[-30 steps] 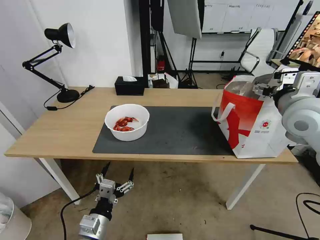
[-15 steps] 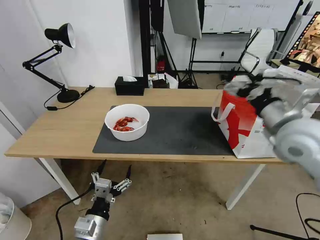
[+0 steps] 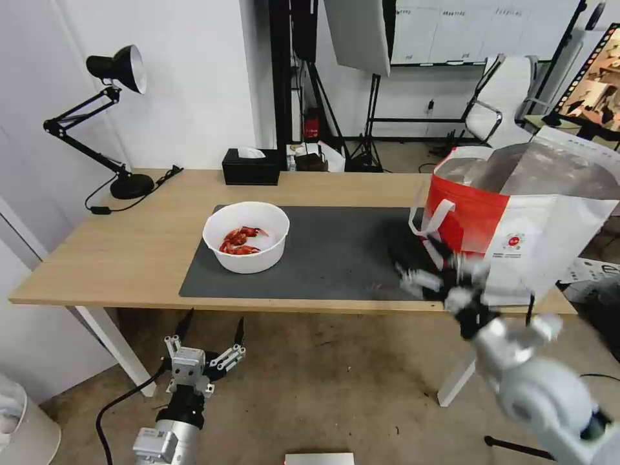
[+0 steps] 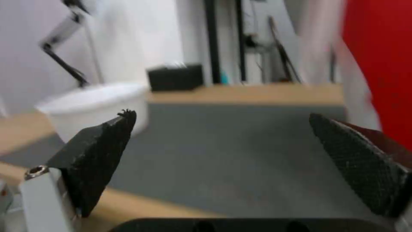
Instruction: Pick up the trash from the table and place it into the takeout bag.
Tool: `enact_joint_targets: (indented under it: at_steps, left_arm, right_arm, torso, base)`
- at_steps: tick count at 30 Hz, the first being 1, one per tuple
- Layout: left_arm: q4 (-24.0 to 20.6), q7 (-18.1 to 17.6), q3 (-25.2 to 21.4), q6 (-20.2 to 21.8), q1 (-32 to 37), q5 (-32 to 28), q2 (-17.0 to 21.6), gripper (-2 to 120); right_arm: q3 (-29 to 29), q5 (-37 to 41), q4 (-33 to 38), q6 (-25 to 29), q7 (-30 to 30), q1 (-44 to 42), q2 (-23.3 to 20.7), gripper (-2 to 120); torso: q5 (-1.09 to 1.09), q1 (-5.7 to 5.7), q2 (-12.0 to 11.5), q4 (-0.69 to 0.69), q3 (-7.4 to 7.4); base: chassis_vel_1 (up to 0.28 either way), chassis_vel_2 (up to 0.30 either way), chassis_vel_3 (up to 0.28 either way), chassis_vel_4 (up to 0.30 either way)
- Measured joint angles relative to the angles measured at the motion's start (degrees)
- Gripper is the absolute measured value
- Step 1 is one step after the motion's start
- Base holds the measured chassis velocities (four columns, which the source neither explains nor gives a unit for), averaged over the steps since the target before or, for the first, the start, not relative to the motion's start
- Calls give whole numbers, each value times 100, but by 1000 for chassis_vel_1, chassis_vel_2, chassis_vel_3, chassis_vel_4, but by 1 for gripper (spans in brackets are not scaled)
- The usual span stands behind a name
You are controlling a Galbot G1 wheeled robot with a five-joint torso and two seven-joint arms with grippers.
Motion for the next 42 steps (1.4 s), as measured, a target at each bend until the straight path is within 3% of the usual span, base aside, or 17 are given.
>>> enact_joint_targets:
  at_steps: [4,9,23,27,32,35,36,37,39,40,42]
  left_arm:
    - [70,0,51,-20,-14,1,-12,100]
    - [134,2,73,-22,-48,4,-4,100]
    - [266,2,65,-9,-166,-45,52,100]
    - [198,-87,-70,214,-410,-363,228,100]
    - [-114,-312,-418,883,-1001,-1627,806,100]
    - [-283,-847,-619,1781,-1783,-3329,1656,100]
    - [-283,-847,-619,1781,-1783,-3329,1656,100]
    - [-284,-987,-646,1990,-1991,-3760,1889,100]
    - [-95,-1448,-639,2661,-2862,-5309,2648,100]
    - [-95,-1448,-639,2661,-2862,-5309,2648,100]
    - [331,-1735,-500,3228,-3768,-6623,3186,100]
  right_arm:
    - [25,-548,-198,98,379,-420,436,100]
    - [-115,-959,-296,87,643,-480,654,100]
    - [-200,-1020,-317,19,716,-438,685,100]
    - [-202,-1009,-316,13,718,-430,679,100]
    - [-205,-999,-314,8,720,-423,674,100]
    - [-207,-993,-312,5,722,-418,672,100]
    - [-207,-993,-312,5,722,-418,672,100]
    - [-207,-991,-312,4,723,-418,672,100]
    - [-207,-989,-311,3,724,-416,670,100]
    - [-207,-989,-311,3,724,-416,670,100]
    - [-207,-988,-310,2,724,-415,669,100]
  torso:
    - [0,0,0,0,0]
    - [0,1,0,1,0]
    - [0,1,-1,2,1]
    - [-1,1,-1,2,1]
    - [0,1,-1,1,1]
    - [-1,1,0,2,1]
    - [-1,1,0,2,1]
    - [-1,1,-1,2,1]
    - [0,1,-1,1,1]
    - [0,1,-1,1,1]
    - [-1,2,-1,0,2]
  base:
    - [0,0,0,0]
    - [0,0,0,0]
    - [0,0,0,0]
    - [0,0,0,0]
    - [0,0,0,0]
    - [0,0,0,0]
    - [0,0,0,0]
    - [0,0,0,0]
    - [0,0,0,0]
    - [0,0,0,0]
    - [0,0,0,0]
